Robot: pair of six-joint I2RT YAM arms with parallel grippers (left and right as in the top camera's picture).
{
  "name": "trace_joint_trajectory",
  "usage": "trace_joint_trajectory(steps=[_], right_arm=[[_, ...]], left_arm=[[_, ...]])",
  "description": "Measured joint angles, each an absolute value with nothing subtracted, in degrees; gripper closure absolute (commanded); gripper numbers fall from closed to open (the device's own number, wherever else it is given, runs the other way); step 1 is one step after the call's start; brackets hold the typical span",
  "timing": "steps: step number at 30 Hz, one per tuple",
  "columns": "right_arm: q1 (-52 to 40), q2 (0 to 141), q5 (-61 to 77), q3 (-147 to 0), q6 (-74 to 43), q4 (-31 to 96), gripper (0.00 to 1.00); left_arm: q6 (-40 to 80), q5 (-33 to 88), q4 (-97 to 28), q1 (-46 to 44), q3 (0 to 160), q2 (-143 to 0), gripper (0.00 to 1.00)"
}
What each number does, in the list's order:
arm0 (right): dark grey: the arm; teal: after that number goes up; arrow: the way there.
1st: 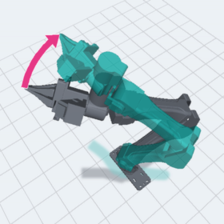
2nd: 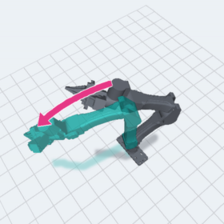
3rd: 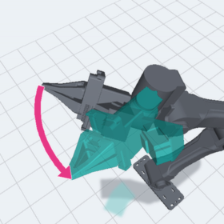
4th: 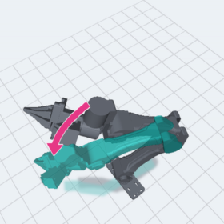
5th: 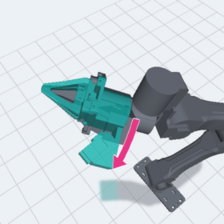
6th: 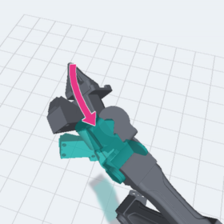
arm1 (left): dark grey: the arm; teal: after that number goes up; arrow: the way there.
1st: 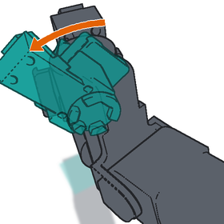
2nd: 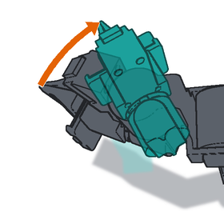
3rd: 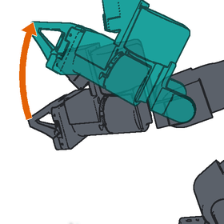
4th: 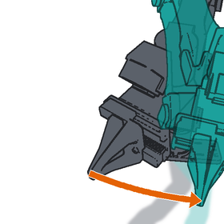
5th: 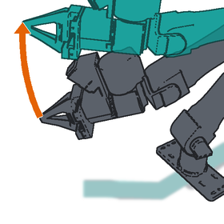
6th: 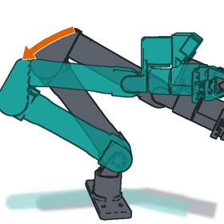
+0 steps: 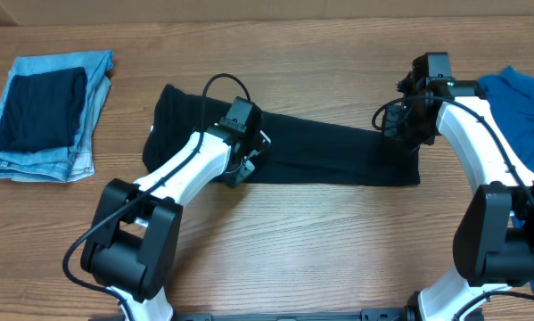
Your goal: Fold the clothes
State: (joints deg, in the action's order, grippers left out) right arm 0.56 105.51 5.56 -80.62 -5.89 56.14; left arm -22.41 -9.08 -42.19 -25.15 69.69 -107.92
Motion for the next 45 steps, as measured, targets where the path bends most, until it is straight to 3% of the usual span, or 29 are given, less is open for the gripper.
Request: trace_joint_trajectory(steps=[5, 17, 22, 27, 33, 45], right_arm=[[0.6, 105.5, 5.6, -80.6, -5.7, 56.1, 0.78], [0.6, 105.5, 5.5, -80.6, -5.7, 57.3, 0.55], [0.5, 105.5, 5.6, -80.7, -5.7, 58.2, 0.26], [0.5, 105.6, 5.6, -83.0, -5.8, 59.4, 0.08], [0.6, 105.6, 5.6, -83.7, -5.7, 59.4, 0.01], [0.5, 105.6, 5.6, -83.7, -5.7, 58.5, 0.00]], left_arm=[[-22.5, -6.3, -47.9, -25.1, 71.0, -108.2, 0.49], [-17.7, 1.6, -66.1, -24.9, 103.9, -108.2, 0.11], [-9.1, 2.3, -69.7, -21.6, 115.1, -108.2, 0.01], [0.4, 3.0, -70.3, -11.1, 117.3, -108.2, 0.00], [6.9, 3.3, -72.5, -1.9, 117.3, -108.2, 0.00], [8.9, 3.5, -72.7, -1.6, 117.3, -108.2, 0.00]])
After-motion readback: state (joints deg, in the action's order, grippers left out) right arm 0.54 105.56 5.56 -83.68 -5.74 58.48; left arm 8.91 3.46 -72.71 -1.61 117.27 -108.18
